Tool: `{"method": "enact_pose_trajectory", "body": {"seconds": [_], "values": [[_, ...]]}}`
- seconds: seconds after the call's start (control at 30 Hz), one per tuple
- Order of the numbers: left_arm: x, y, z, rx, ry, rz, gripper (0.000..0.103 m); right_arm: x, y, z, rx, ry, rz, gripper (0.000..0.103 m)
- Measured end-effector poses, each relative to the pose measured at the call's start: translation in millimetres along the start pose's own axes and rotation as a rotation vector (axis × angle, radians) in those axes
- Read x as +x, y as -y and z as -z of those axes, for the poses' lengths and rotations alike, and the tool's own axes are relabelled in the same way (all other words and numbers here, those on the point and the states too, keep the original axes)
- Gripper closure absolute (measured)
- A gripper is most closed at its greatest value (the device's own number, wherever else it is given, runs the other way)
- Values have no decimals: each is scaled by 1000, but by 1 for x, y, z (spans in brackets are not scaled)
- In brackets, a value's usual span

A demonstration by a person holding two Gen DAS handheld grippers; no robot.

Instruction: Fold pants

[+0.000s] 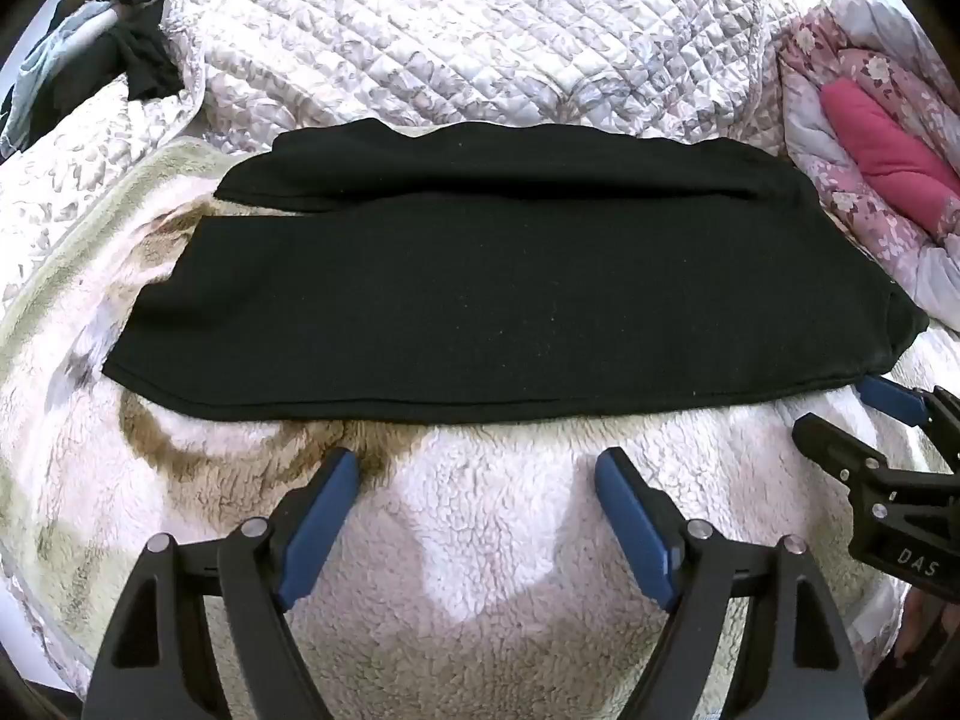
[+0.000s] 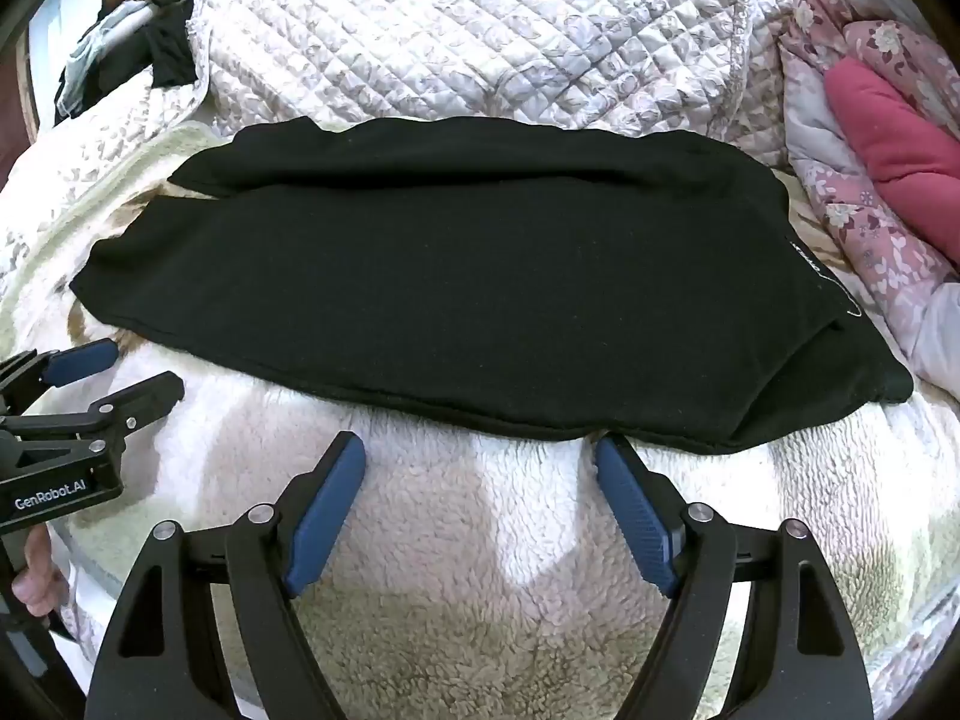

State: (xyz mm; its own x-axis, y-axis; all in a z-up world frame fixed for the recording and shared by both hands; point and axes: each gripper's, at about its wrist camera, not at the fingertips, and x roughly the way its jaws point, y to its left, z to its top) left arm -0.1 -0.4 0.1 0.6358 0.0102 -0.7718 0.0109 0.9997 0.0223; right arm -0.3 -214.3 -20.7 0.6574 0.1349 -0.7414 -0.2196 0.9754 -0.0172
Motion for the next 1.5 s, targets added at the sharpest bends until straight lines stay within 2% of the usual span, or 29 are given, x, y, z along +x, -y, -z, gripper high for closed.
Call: {"method": "enact_pose_trajectory", "body": {"seconds": [0.43, 1.5], "values": [[1, 5, 4, 5, 1, 1, 19, -1, -10, 0, -1, -11, -2, 24], [3, 3, 4, 10, -4, 13, 17, 0, -2, -1, -7, -5, -11, 24]]}}
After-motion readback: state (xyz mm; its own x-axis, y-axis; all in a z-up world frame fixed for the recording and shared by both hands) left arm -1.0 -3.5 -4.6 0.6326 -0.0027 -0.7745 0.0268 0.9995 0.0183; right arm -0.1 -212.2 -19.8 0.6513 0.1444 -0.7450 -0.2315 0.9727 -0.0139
